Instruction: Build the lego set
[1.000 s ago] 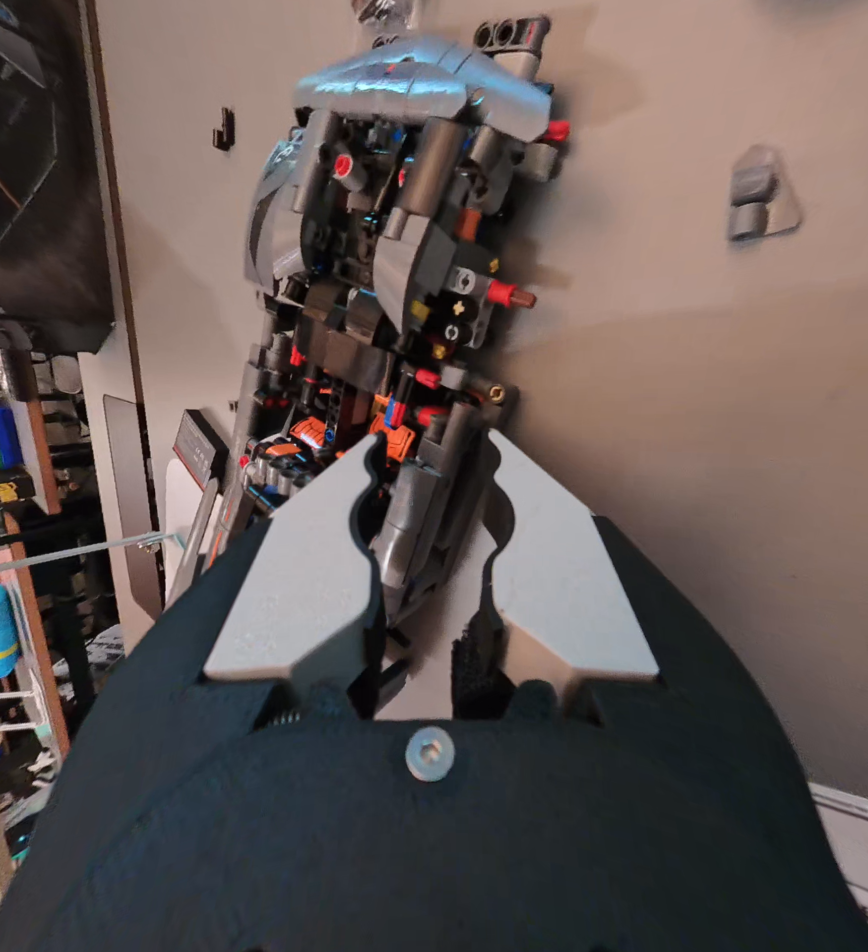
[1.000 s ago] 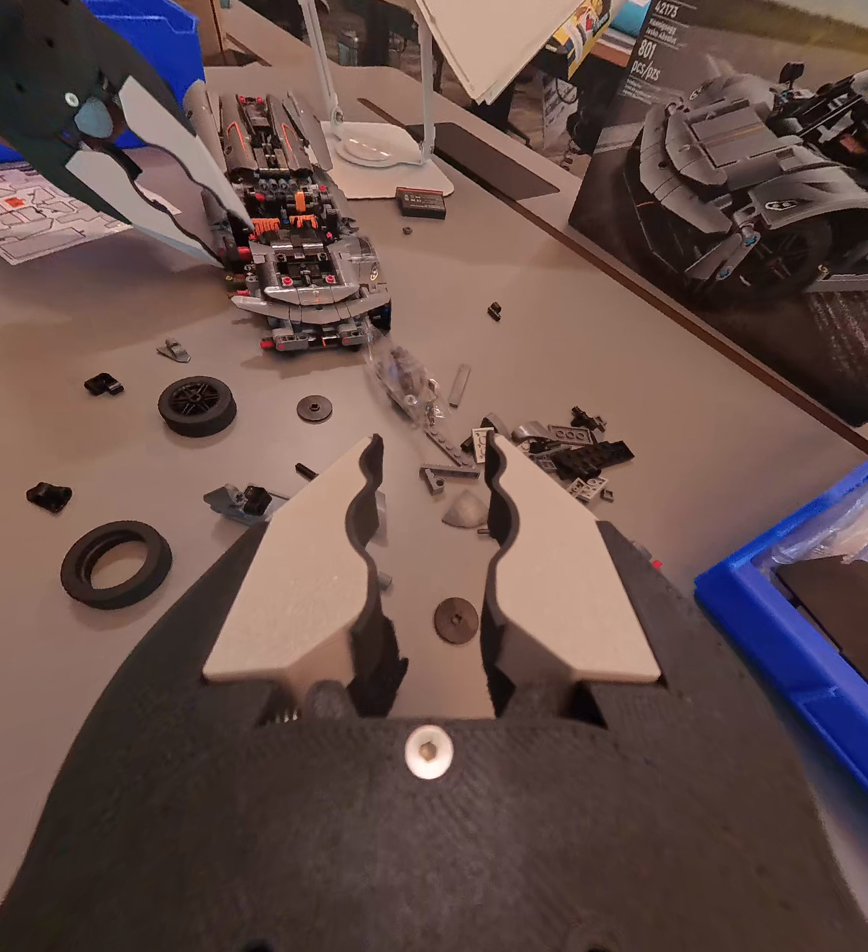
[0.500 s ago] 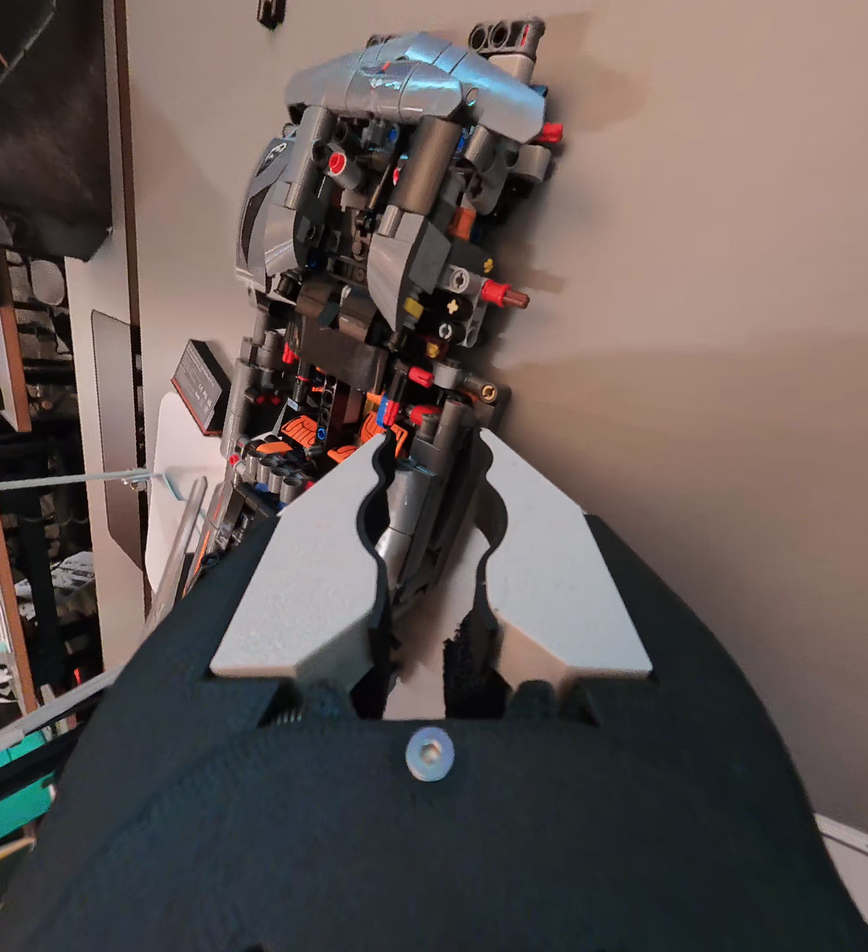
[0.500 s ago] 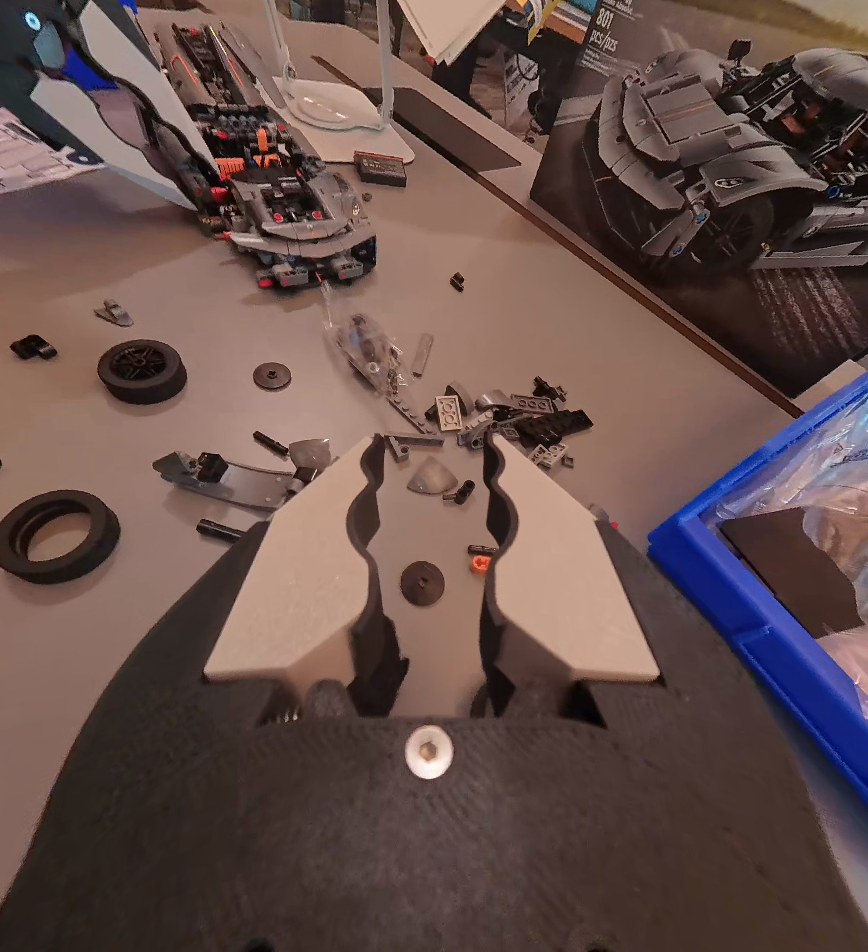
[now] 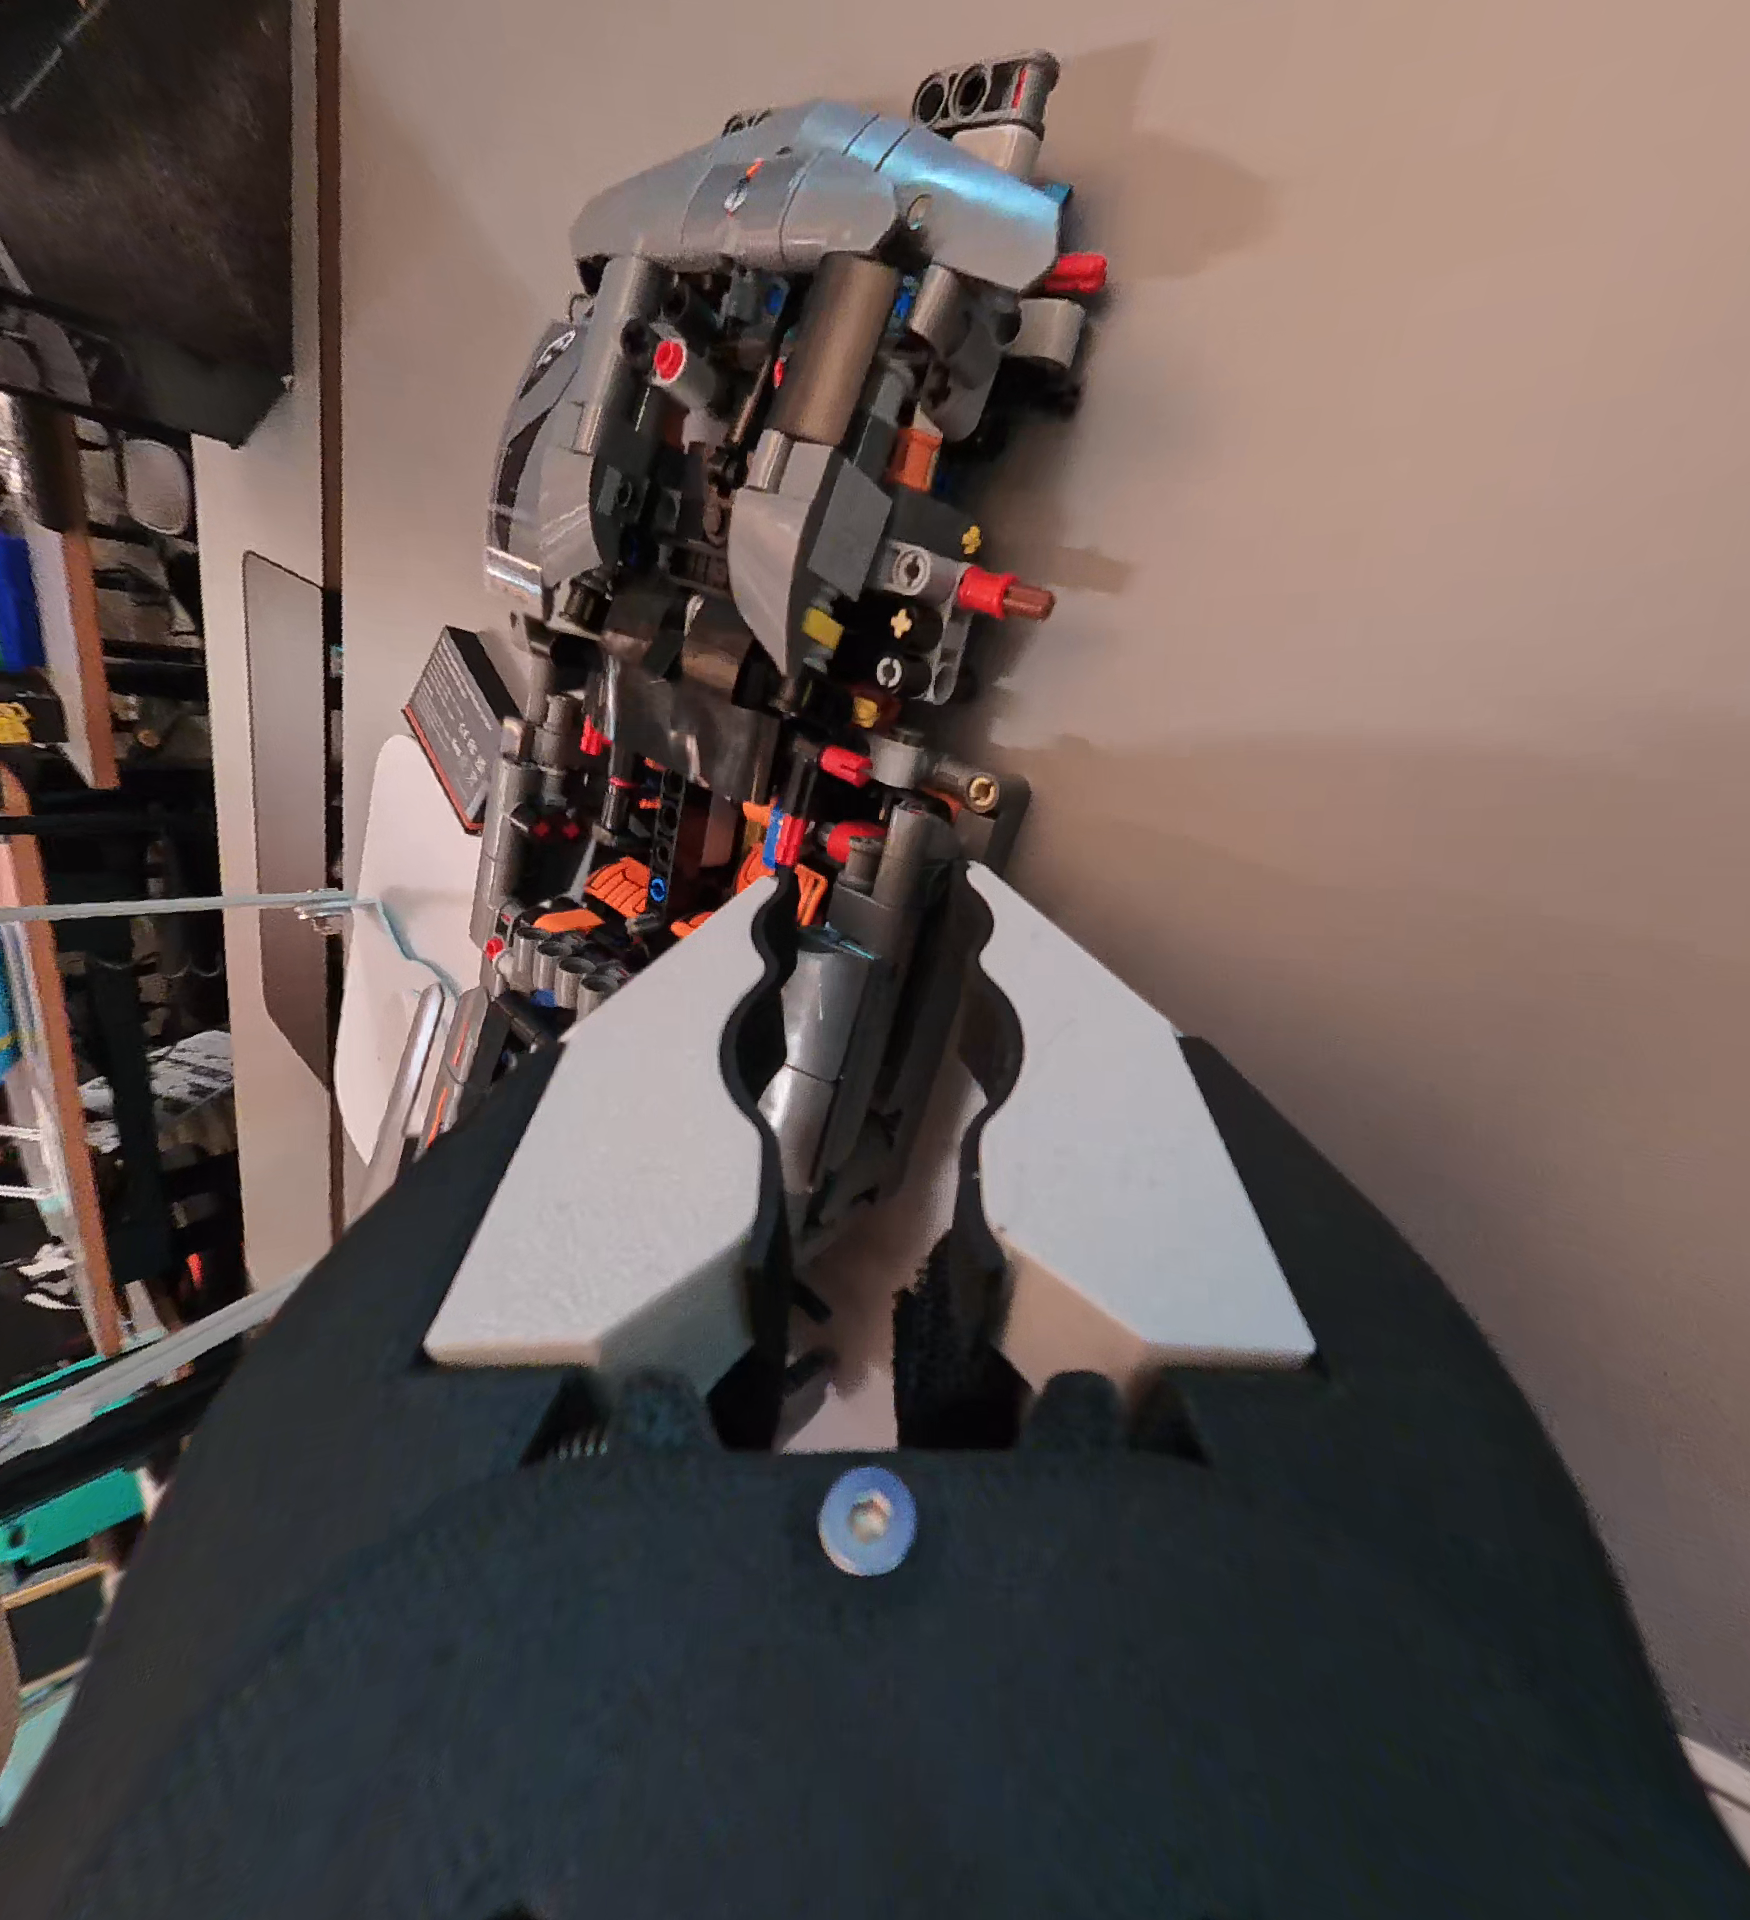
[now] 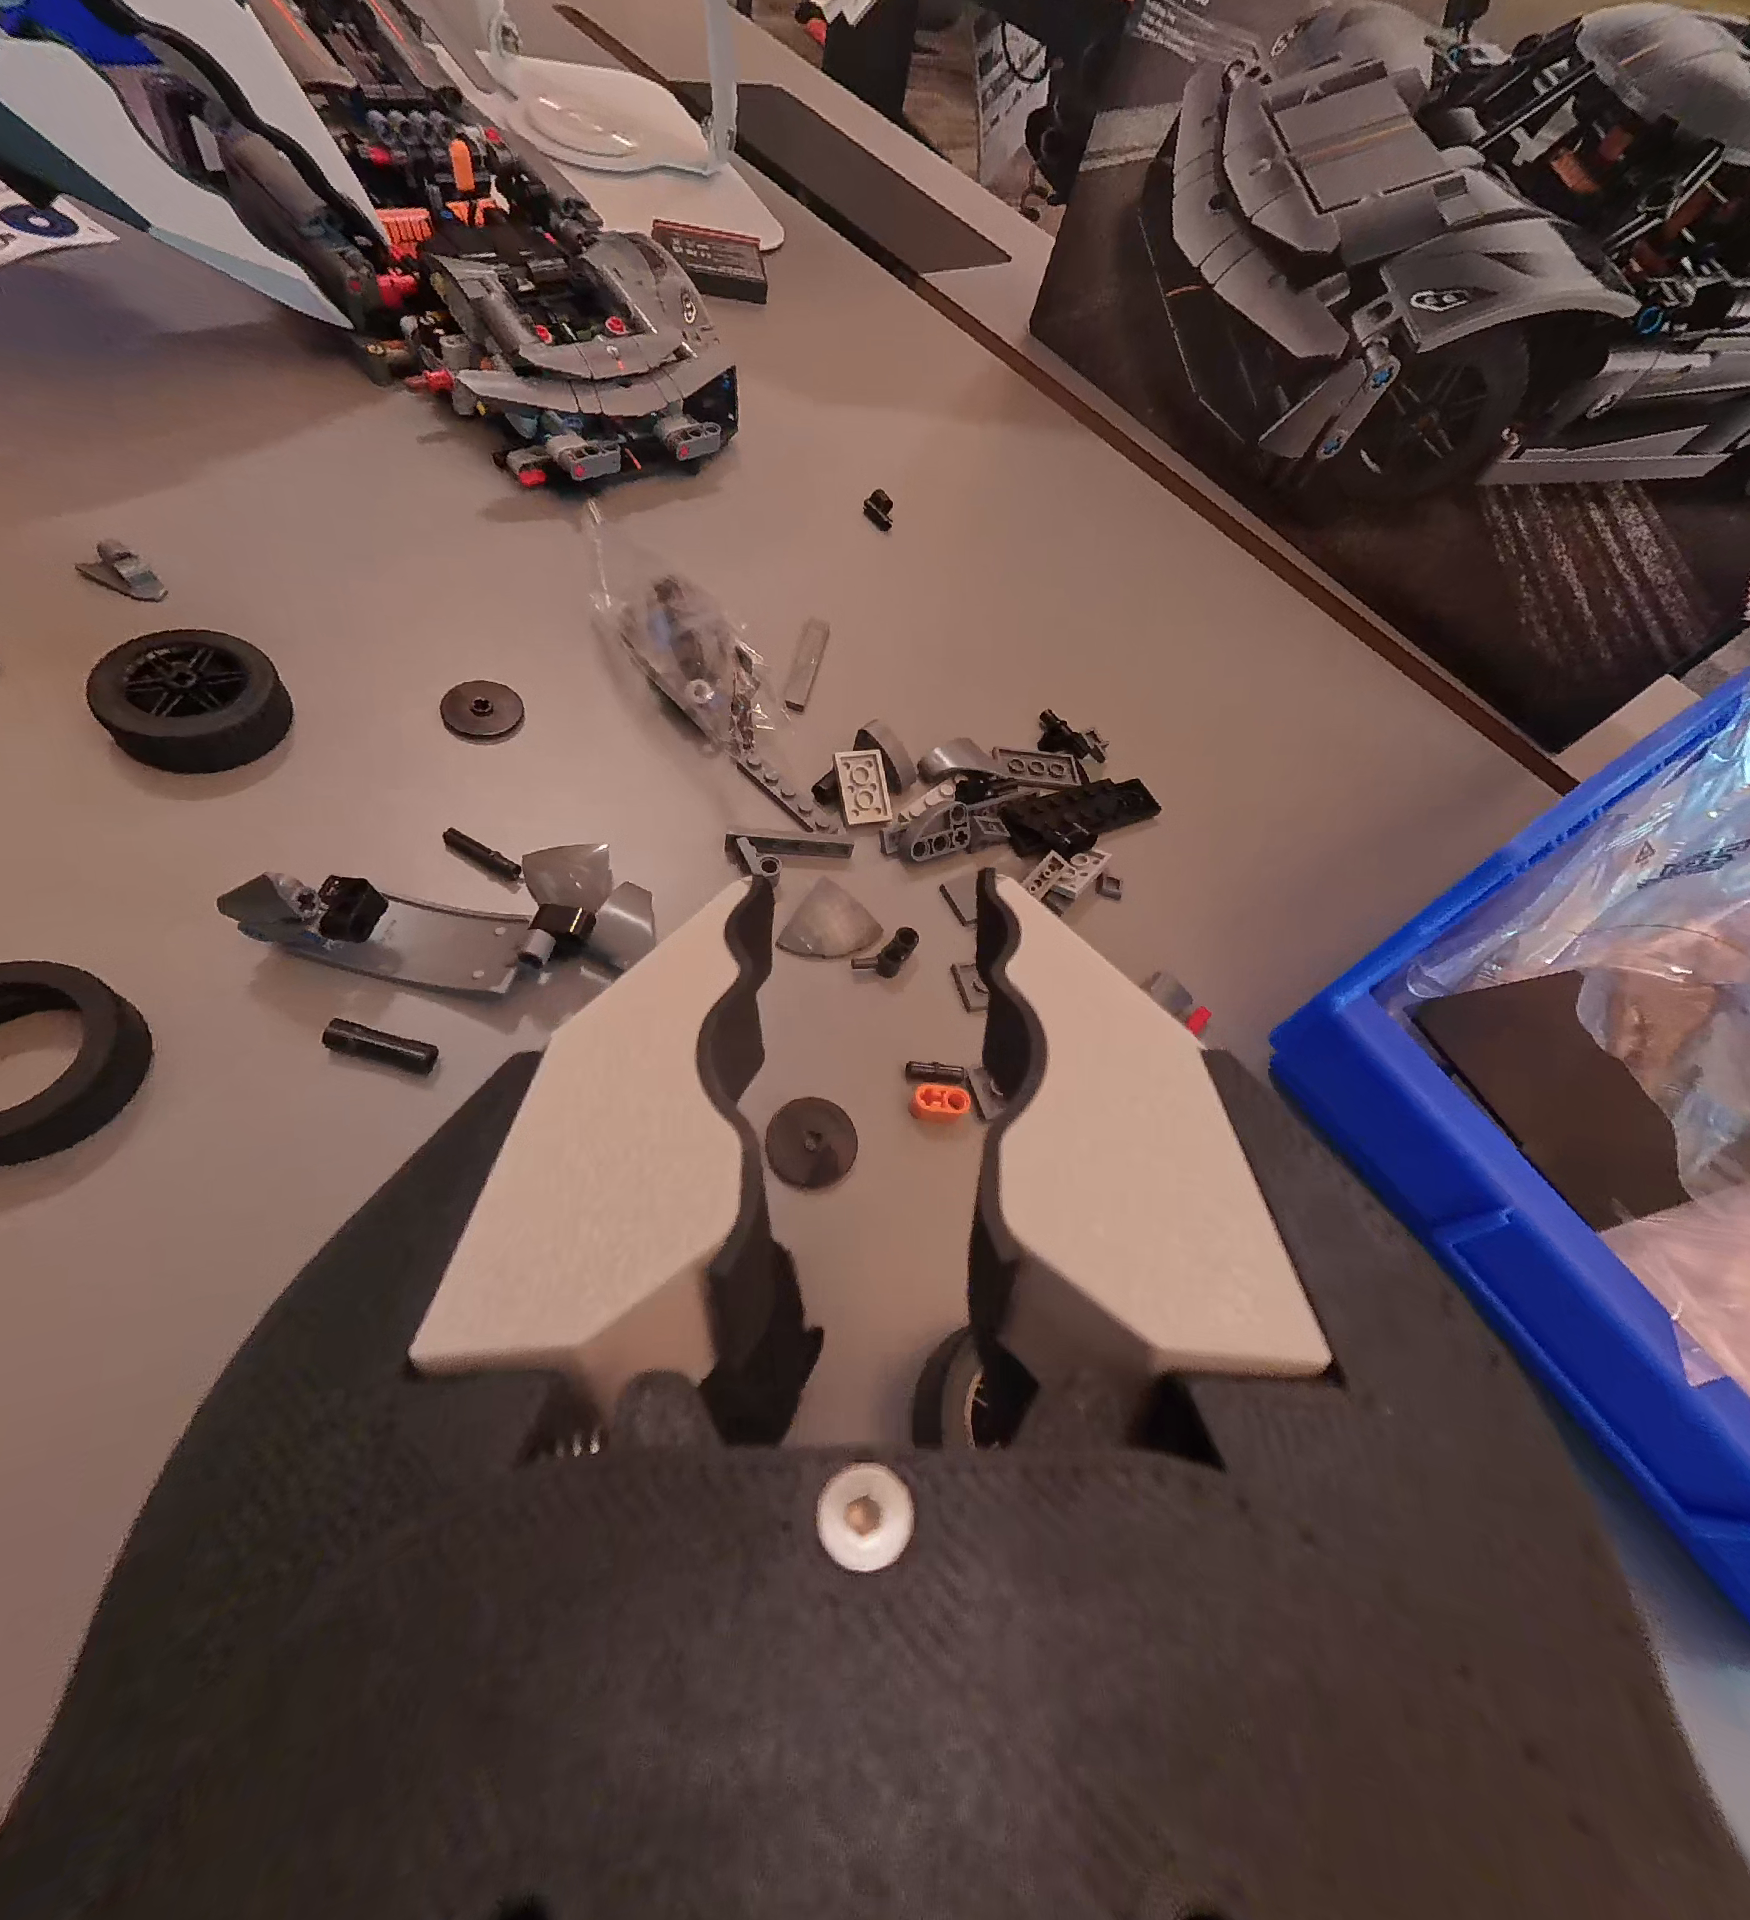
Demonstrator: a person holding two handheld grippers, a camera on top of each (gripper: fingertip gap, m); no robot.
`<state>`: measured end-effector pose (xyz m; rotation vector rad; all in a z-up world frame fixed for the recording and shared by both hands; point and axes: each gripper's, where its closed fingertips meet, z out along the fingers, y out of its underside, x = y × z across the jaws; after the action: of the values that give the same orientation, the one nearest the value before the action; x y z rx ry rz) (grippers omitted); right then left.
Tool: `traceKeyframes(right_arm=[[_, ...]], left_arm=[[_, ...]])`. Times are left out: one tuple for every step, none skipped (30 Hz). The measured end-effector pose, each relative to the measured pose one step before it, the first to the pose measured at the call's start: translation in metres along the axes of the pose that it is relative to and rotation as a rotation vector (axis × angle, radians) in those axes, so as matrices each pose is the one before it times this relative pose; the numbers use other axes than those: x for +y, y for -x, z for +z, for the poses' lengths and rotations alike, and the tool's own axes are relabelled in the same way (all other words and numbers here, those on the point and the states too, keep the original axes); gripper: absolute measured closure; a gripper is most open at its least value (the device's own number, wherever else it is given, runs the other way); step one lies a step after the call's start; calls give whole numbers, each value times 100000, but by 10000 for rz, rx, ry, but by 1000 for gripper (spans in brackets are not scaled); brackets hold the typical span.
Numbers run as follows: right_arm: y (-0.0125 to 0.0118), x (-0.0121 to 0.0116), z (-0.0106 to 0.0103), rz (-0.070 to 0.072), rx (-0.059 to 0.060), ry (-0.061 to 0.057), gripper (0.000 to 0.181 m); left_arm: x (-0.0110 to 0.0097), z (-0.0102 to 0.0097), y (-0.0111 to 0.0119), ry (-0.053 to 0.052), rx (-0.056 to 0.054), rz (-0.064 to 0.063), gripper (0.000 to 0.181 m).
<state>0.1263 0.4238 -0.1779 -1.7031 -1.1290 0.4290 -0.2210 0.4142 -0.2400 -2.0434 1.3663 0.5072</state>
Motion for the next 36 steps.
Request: traceKeyframes(right_arm=[[8, 23, 23, -39, 15, 14, 144], [-9, 24, 33, -37, 16, 15, 144], [-21, 59, 29, -19, 20, 32, 144], [-65, 88, 29, -6, 35, 40, 143], [-66, 61, 21, -1, 31, 30, 143], [-51, 56, 20, 8, 12, 20, 143], [-28, 24, 3, 4, 8, 8, 143], [-36, -4, -21, -9, 18, -4, 143], [-39, 0, -15, -12, 21, -7, 143], [-47, 15, -10, 2, 12, 1, 143], [-49, 38, -7, 14, 5, 8, 143], [-20, 11, -4, 7, -1, 2, 143], [2, -3, -3, -8, -9, -6, 143], [32, -13, 0, -21, -9, -4, 143], [18, 6, 9, -24, 0, 8, 143], [9, 29, 16, -15, 0, 19, 143], [19, 12, 6, -13, -5, 10, 143], [16, -37, -25, -20, -4, -19, 143], [15, -79, -37, -19, 2, -41, 143], [-24, -61, -54, -7, 19, -39, 143], [-47, -44, -56, 4, 25, -29, 143], [-46, -25, -41, 17, 14, -20, 143], [-26, -13, -19, 21, -1, -10, 143], [10, 4, 4, 8, -9, 3, 143], [45, 16, 22, -11, -14, 13, 143], [60, 36, 43, -24, -17, 25, 143], [49, 42, 55, -27, -9, 37, 143], [10, 64, 39, -19, 4, 33, 143], [-11, 35, 4, -5, 12, 17, 143], [-43, -6, -38, 6, 22, -7, 143], [-59, -34, -64, 15, 26, -29, 143], [-64, -49, -74, 26, 16, -44, 143], [-37, -55, -62, 30, 6, -40, 143], [-26, -27, -40, 17, 0, -22, 143], [6, 2, 4, 3, -9, 2, 143], [28, 23, 35, -7, -17, 18, 143]], left_arm=[[-2, -17, 5, 44, -72, 88, 154], [-9, -8, -21, 40, 20, -28, 154], [-53, 13, -3, 7, 41, -28, 154], [-106, 52, 16, -35, 4, 19, 155], [-155, 89, 19, -46, -9, -5, 155], [-212, 113, 29, -44, 13, -44, 155], [-224, 119, 22, -32, 36, -35, 155], [-239, 126, 37, -18, 19, 17, 155], [-229, 102, 25, -6, -11, 65, 155], [-223, 66, 22, 5, -4, 81, 155], [-189, 89, 64, 31, -11, 78, 155], [-219, 117, 133, 13, -37, -15, 155], [-202, 179, 162, 1, -35, -78, 155], [-125, 231, 69, 30, 20, -17, 155], [-142, 170, 134, 18, -30, 23, 155], [-139, 145, 145, 20, -17, -11, 155], [-103, 151, 60, 32, 20, -24, 155], [-151, 55, 75, -28, -23, 48, 155], [-94, 25, 40, -3, -36, 47, 155], [-127, -50, -46, -37, 2, 18, 155], [-466, -309, 64, -246, -95, 11, 153], [-678, -503, 17, -331, -52, 8, 151], [-734, -518, -170, -276, 84, -5, 149], [-913, -433, -595, -306, 306, 135, 150], [-939, -218, -596, -258, 236, 310, 151], [-657, 63, -407, -20, 93, 441, 152], [-340, 283, -416, 182, 112, 561, 152], [-227, 421, -340, 222, 127, 503, 152], [-303, 473, -219, 112, 111, 377, 152], [-302, 487, -261, 26, 189, 326, 152], [-25, 492, 0, 119, 93, 298, 152], [122, 408, 89, 140, 93, 281, 152], [-48, 300, -153, -27, 288, 242, 153], [-146, 198, -47, -120, 255, 146, 157], [-95, 156, 166, -78, 144, 71, 159], [49, 118, -128, 32, 325, 139, 159]])
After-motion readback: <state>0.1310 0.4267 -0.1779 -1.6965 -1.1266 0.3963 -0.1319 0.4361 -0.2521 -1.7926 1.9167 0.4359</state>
